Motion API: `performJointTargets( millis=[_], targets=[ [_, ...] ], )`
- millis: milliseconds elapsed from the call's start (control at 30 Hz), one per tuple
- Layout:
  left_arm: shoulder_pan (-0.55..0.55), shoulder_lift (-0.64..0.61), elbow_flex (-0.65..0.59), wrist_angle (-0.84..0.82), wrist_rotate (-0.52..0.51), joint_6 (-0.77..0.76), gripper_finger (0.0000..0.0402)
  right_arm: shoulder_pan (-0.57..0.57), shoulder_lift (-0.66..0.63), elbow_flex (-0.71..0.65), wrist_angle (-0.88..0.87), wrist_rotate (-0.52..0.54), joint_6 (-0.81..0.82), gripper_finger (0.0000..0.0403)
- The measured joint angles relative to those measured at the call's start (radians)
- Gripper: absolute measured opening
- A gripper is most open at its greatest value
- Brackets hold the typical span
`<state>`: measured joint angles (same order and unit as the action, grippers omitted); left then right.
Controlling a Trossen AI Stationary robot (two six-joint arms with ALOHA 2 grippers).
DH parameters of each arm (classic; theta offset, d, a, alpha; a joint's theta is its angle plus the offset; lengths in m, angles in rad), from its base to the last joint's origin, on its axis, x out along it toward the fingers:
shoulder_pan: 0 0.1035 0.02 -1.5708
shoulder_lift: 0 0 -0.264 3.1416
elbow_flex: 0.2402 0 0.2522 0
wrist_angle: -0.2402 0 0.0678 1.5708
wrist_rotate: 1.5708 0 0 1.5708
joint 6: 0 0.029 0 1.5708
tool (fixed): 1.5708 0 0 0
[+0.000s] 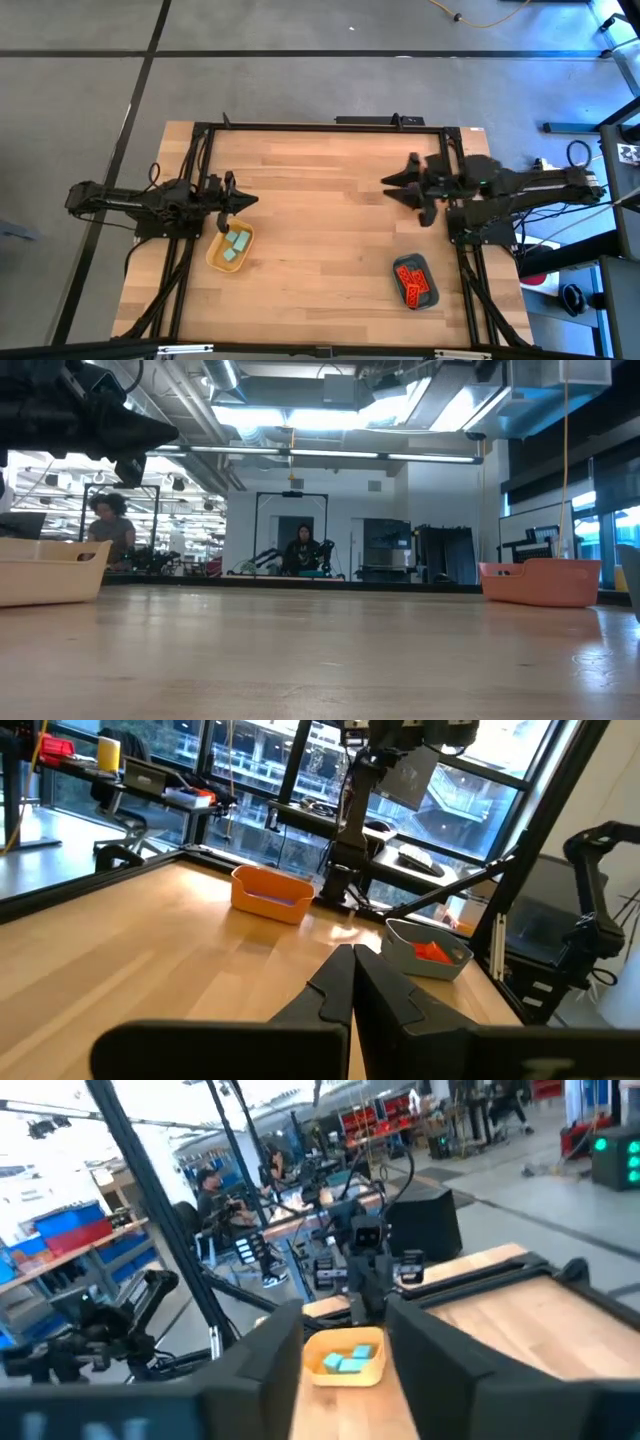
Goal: Sort & place blocks by color
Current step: Return to home position
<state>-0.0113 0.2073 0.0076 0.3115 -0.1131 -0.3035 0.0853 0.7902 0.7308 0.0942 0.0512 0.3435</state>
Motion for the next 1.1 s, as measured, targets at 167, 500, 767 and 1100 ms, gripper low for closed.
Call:
performJointTargets(
  millis=[167, 500, 767, 1100],
  targets=[
    [0.000, 0.000, 0.000, 0.000, 0.000, 0.000, 0.0000, 0.000, -0.208, -0.093, -0.091, -0.088, -0.054, 0.0076],
    [0.000, 0.000, 0.000, 0.001, 0.000, 0.000, 0.0000, 0.000, -0.673, -0.372, -0.092, -0.160, -0.001, 0.0003],
    [0.000, 0.000, 0.000, 0.003, -0.001, 0.000, 0.0000, 0.000, -0.779, -0.487, -0.087, -0.131, 0.013, 0.0002],
    [0.000, 0.001, 0.000, 0.002, -0.001, 0.000, 0.0000, 0.000, -0.789, -0.660, 0.101, -0.129, -0.015, 0.0001]
  ],
)
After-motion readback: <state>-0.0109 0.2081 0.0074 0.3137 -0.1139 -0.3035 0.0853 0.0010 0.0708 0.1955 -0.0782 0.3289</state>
